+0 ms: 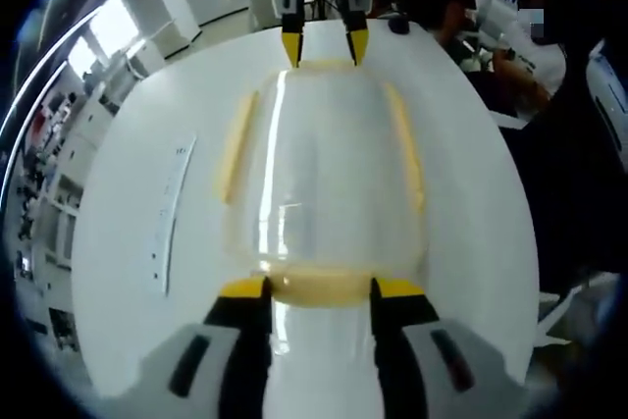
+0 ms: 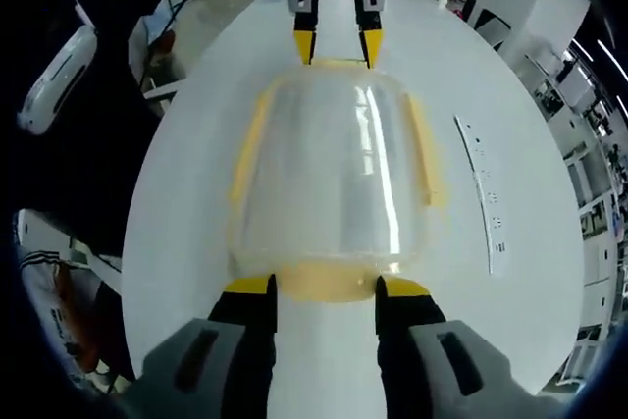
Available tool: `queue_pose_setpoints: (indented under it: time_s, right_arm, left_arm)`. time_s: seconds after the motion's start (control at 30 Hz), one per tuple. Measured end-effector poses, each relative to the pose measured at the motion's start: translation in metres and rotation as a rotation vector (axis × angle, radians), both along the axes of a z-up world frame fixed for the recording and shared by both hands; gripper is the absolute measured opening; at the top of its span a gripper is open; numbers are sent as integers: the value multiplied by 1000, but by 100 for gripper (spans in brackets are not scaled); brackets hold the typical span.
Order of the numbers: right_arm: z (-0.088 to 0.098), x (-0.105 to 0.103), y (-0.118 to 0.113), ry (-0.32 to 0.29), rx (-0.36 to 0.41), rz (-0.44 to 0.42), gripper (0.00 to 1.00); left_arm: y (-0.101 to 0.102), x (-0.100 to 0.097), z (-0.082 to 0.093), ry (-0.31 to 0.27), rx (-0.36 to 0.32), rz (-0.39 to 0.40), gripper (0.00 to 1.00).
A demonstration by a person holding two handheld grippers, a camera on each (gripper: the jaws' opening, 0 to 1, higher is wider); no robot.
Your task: Snap each plastic latch of the storage box into its locked position after aligning the lid with the box until every specified latch is closed and the lid sits flush.
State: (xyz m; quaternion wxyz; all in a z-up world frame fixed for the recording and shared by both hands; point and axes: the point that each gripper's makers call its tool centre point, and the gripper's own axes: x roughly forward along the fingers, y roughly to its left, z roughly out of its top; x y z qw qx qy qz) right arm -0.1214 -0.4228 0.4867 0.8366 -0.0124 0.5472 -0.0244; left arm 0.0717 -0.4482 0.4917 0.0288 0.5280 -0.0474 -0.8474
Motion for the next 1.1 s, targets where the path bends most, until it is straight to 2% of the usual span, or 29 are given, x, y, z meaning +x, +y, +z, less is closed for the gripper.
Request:
queue_pose_setpoints:
  time_s: [0.27, 0.47, 0.63, 0.97, 1.1]
  right_arm:
    - [-9, 36, -6, 15, -17, -7, 39]
    - [-18, 61, -14, 31, -38, 9, 39]
    - [-23, 78, -23, 23, -39, 15, 39]
    - [-28, 97, -31, 38, -37, 28, 39]
    - [-29, 97, -35, 50, -34, 22, 39]
  left_arm:
    - [-6, 34, -7, -23, -12, 7, 38]
    - [-14, 61, -16, -65, -20, 22, 38]
    - [-19, 80, -19, -74, -25, 36, 38]
    - [-26, 99, -21, -89, -32, 54, 38]
    - [-29, 100, -20, -77, -28, 57, 38]
